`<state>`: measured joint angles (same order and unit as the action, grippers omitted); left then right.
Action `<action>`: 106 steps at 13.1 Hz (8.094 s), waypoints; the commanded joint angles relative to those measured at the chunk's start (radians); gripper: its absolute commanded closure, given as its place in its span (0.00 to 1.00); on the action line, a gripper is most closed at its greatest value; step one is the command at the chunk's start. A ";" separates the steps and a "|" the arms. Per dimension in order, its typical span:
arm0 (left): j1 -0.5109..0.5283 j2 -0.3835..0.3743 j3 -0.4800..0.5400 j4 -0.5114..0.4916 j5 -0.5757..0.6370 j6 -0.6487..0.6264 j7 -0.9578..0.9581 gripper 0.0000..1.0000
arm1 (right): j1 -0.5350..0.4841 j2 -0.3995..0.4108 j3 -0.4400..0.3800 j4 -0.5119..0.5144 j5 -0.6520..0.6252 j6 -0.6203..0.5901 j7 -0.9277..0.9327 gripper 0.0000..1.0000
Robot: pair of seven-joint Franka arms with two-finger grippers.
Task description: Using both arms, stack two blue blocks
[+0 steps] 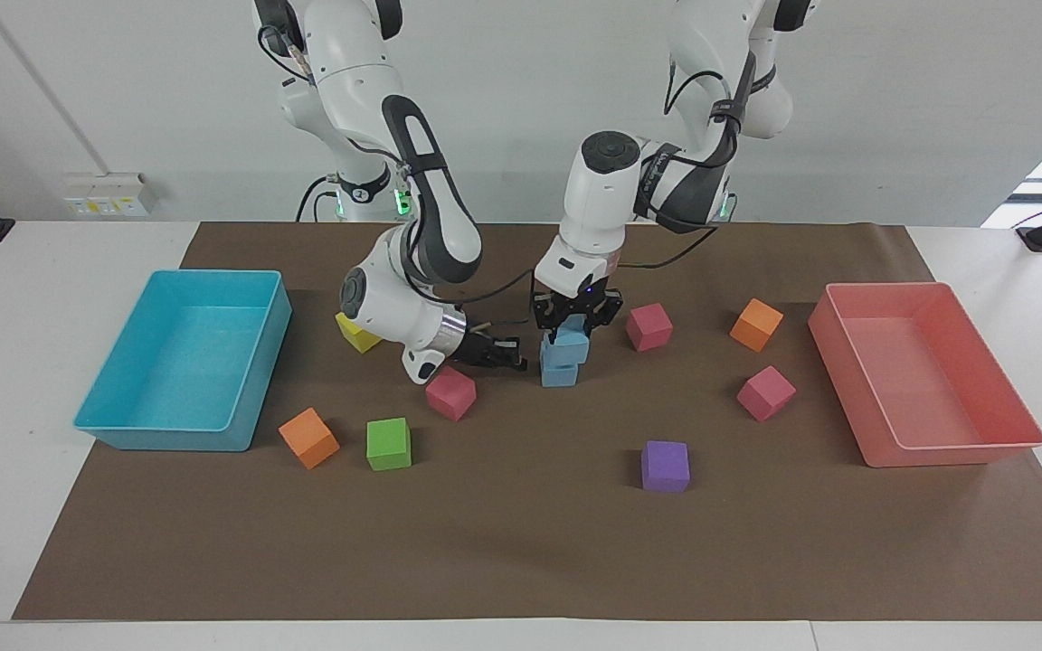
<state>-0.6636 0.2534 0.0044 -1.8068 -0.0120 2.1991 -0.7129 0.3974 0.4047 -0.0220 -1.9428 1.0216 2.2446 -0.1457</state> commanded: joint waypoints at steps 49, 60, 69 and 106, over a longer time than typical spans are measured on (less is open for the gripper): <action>-0.039 0.038 0.020 0.015 0.032 -0.022 0.030 1.00 | -0.003 -0.021 0.005 -0.027 0.031 0.017 -0.041 1.00; -0.042 0.040 0.019 0.014 0.049 -0.002 0.039 1.00 | -0.003 -0.021 0.005 -0.027 0.031 0.017 -0.041 1.00; -0.048 0.038 0.019 0.006 0.047 0.011 0.092 1.00 | -0.003 -0.021 0.005 -0.027 0.031 0.017 -0.041 1.00; 0.096 -0.224 0.022 -0.063 0.038 -0.228 0.301 0.00 | -0.005 -0.021 0.005 -0.025 0.031 0.017 -0.041 1.00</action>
<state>-0.6247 0.1186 0.0320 -1.8056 0.0181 2.0082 -0.5027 0.3975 0.4047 -0.0220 -1.9428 1.0217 2.2446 -0.1458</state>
